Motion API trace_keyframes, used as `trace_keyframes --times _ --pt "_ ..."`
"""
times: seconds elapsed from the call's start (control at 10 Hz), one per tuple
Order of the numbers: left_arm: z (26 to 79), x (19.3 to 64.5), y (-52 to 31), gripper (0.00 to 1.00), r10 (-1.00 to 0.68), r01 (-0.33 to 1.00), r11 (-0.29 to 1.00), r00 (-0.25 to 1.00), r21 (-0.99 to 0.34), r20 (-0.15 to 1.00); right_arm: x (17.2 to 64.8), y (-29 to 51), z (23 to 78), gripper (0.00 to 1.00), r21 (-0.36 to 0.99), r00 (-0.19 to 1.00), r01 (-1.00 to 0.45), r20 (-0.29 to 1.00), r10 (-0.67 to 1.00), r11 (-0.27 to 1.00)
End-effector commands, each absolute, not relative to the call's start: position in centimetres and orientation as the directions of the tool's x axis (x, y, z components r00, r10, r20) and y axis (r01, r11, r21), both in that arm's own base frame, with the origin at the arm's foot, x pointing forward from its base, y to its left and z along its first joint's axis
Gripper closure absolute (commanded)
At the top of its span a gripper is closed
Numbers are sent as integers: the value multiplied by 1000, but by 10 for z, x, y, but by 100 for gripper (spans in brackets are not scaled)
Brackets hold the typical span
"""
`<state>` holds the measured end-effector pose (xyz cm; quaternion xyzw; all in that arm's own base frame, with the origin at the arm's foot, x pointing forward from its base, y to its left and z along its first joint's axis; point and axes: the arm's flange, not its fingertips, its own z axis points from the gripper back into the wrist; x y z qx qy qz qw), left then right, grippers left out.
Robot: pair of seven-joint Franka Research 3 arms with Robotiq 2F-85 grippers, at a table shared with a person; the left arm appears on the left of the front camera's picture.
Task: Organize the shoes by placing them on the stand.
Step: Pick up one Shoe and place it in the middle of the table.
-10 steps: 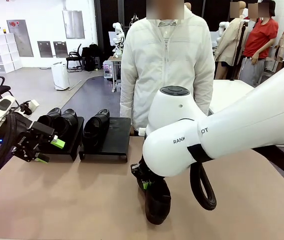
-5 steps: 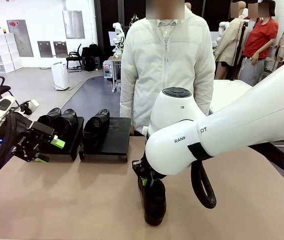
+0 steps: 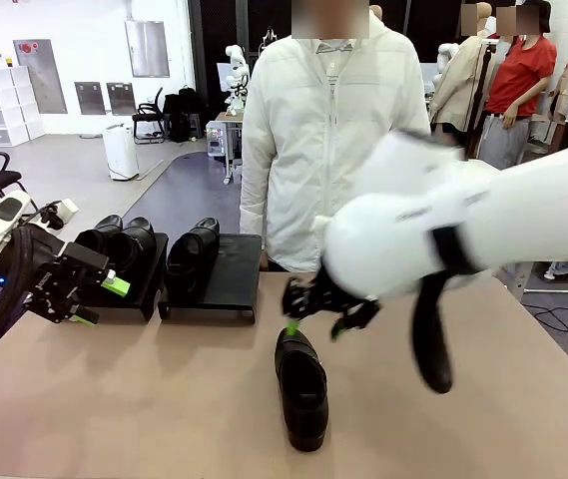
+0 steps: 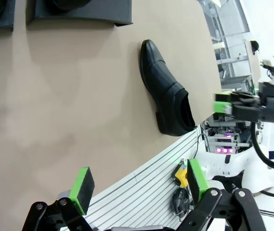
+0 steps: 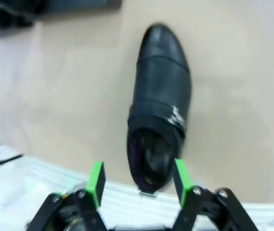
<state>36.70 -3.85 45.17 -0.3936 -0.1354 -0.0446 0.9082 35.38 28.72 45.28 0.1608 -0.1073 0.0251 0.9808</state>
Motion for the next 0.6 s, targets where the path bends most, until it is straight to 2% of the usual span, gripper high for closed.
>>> trace_keyframes --times 0.0,0.1,0.2,0.3,0.5 --pt "454 367 -37 0 23 188 688 960 -701 279 315 164 500 0 290 978 -175 160 133 941" --pt "454 367 -37 0 23 188 688 960 -701 279 311 106 512 0 294 985 -142 139 105 945" --pt "454 367 -37 0 23 188 688 960 -701 279 303 47 519 0 374 988 -144 99 115 916" --pt "454 367 -37 0 23 188 688 960 -701 279 293 -15 522 0 466 994 -89 94 51 880" --pt "454 367 -37 0 23 188 688 960 -701 279 280 -82 511 0 593 990 51 75 -119 804"
